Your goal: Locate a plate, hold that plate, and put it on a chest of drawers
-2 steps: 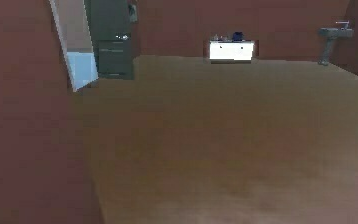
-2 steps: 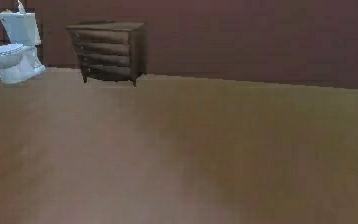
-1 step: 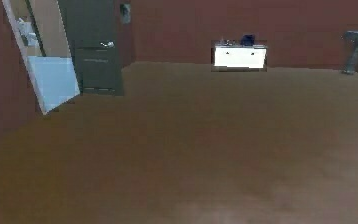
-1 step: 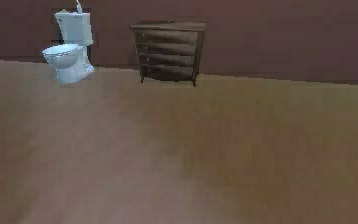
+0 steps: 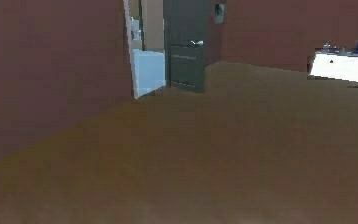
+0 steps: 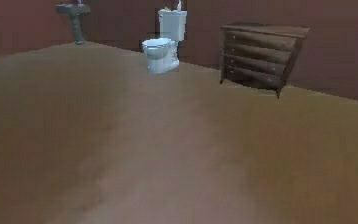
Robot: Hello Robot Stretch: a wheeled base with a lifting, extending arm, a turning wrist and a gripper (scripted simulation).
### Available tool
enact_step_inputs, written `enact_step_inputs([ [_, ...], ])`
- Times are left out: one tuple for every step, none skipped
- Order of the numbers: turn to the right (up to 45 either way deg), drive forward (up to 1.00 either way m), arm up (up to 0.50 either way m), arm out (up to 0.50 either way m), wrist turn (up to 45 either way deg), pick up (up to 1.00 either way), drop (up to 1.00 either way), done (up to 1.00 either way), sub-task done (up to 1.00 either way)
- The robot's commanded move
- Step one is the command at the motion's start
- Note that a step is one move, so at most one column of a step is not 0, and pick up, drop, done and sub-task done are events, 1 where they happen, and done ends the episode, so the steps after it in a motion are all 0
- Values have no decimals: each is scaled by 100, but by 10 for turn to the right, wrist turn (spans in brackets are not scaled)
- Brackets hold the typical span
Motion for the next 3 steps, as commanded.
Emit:
enact_step_inputs([
  [0,100,0,0,0,0,0,0,0],
  [0,100,0,0,0,0,0,0,0],
  [0,100,0,0,0,0,0,0,0],
])
